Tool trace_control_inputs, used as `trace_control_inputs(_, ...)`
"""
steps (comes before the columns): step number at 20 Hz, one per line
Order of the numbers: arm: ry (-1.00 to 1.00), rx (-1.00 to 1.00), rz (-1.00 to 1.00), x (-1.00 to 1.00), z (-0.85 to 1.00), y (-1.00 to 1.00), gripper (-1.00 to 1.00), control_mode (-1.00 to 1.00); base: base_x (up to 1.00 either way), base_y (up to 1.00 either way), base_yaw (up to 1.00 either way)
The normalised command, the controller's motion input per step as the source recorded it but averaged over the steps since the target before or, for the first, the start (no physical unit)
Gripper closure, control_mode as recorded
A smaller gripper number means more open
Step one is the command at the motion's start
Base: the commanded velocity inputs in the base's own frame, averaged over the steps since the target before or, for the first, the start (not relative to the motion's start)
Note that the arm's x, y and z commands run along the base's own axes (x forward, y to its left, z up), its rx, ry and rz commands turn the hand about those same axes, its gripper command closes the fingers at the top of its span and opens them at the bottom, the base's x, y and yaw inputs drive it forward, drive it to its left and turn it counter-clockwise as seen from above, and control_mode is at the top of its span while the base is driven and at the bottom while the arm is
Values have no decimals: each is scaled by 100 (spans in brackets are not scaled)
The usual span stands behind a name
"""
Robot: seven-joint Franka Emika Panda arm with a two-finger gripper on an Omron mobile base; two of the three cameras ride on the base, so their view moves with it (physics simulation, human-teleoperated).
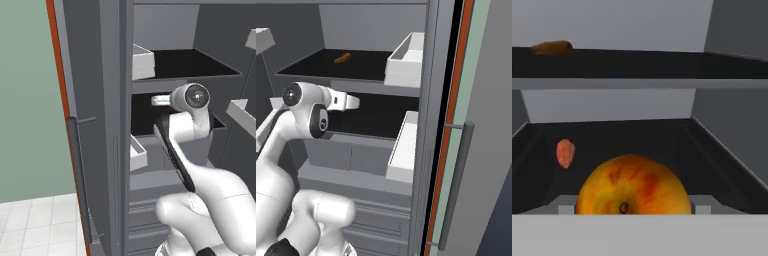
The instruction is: Place the peach in the correct fridge rack based on whether it is a fruit or vegetable. Finally, close the fridge door.
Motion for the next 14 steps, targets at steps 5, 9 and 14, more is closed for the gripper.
trace_control_inputs(5, -2, 0, -1, 0, 90, -9, 100, -100, 0, 0, 0)
trace_control_inputs(9, -4, 0, 0, 36, 60, -15, 100, -100, 0, 0, 0)
trace_control_inputs(14, 4, 0, 0, 75, 41, -2, 100, -100, 0, 0, 0)
